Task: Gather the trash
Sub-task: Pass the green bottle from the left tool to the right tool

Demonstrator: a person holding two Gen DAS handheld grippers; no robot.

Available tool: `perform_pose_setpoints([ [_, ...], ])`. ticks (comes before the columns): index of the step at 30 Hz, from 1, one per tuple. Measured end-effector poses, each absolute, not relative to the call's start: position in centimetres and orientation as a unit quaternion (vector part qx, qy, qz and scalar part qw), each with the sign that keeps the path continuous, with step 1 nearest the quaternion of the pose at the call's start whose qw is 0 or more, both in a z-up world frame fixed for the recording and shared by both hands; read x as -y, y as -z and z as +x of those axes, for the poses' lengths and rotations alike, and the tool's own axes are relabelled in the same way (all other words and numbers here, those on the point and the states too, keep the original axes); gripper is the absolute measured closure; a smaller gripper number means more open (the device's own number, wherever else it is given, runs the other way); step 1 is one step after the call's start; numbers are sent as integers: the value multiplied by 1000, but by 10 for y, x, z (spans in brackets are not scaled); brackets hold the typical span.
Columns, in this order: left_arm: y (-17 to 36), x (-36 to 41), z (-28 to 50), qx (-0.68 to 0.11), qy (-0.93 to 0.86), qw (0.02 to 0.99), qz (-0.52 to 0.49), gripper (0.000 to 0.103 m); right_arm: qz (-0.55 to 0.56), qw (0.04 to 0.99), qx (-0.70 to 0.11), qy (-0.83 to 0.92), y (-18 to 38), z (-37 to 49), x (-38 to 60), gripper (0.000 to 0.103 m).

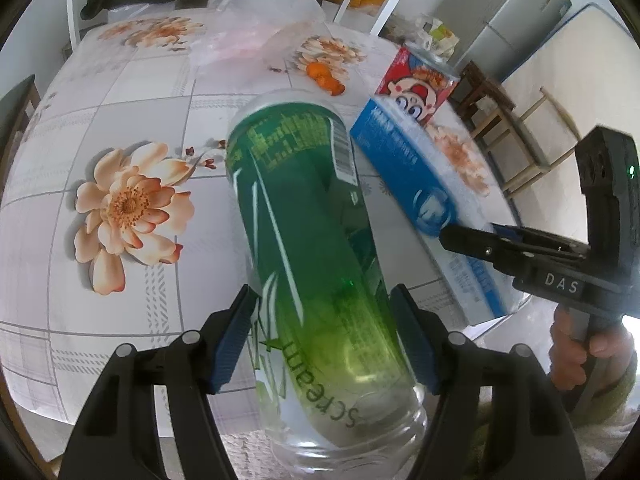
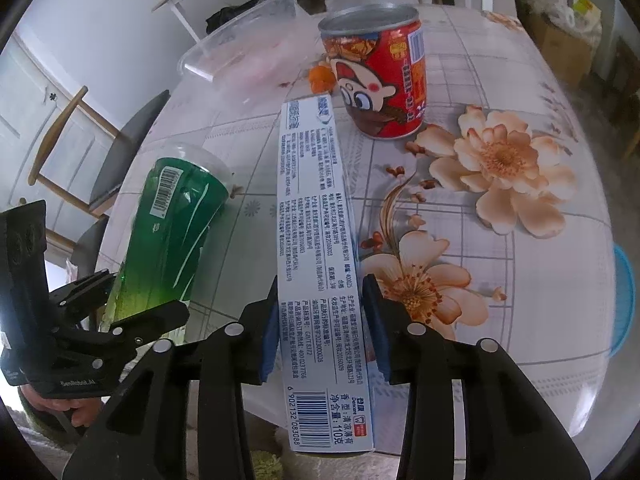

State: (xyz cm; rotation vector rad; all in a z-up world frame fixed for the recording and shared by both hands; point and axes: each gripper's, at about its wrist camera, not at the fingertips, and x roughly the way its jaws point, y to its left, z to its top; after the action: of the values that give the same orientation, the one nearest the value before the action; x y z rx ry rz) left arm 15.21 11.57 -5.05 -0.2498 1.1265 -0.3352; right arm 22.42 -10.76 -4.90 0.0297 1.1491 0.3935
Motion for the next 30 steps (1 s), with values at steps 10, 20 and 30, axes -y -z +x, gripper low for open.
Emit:
perform_pose_setpoints([
  [10, 43, -183, 151, -489, 152, 823, -247, 35, 65, 831, -479, -276, -2, 200, 86, 42],
  [20, 55, -219, 148, -485, 144, 796, -333, 35, 63, 739, -572, -350, 50, 198, 8, 32],
  [30, 65, -223, 147, -494, 192, 741, -412, 42, 117, 688, -614, -370, 72, 205, 1, 25],
])
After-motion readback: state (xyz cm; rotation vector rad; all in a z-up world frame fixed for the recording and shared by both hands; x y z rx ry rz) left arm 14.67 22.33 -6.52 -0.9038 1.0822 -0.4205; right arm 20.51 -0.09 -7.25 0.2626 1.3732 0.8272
